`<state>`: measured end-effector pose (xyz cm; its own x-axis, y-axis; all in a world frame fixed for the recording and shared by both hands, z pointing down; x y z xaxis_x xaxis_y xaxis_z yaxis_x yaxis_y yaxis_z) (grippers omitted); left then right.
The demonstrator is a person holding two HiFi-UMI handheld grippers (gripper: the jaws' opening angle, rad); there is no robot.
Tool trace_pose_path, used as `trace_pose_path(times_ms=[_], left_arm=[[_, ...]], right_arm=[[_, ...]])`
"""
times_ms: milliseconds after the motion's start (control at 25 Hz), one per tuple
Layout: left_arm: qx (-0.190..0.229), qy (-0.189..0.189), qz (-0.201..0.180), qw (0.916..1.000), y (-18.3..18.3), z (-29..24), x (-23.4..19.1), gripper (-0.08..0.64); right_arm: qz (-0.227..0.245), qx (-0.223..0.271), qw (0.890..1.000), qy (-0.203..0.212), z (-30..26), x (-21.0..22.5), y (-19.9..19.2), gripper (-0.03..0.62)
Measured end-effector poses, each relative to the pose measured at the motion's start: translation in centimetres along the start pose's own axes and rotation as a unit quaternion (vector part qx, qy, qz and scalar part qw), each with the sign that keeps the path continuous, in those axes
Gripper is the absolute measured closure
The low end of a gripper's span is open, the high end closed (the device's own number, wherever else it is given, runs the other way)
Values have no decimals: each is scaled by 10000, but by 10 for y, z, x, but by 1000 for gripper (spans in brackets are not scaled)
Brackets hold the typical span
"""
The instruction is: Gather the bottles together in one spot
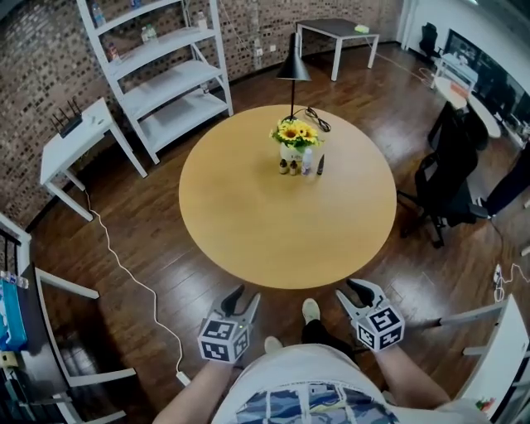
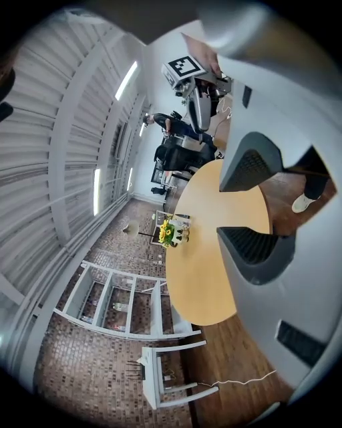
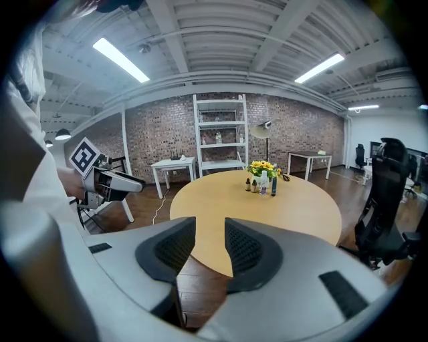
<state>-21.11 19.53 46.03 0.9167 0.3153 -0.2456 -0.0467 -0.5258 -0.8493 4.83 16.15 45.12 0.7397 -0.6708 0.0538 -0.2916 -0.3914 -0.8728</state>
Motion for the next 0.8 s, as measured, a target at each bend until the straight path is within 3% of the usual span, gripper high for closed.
trace_pose_path(times_ms=[800], left_arm=[[-20, 83, 14, 10000, -33, 36, -9, 394]], right_arm=[[128, -265, 9995, -110, 16, -35, -19, 433]])
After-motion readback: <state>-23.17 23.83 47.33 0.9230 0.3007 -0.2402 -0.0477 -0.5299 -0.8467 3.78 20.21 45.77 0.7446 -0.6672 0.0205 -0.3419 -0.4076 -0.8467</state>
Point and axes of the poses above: the fingertips, and each gripper's own axes: z backward along the fingers, x to its right, y out of its top, the point moved 3 cm from there along z, backward along the fingers, and after that the axes turned 1 degree about -x, right-handed, at the moved point
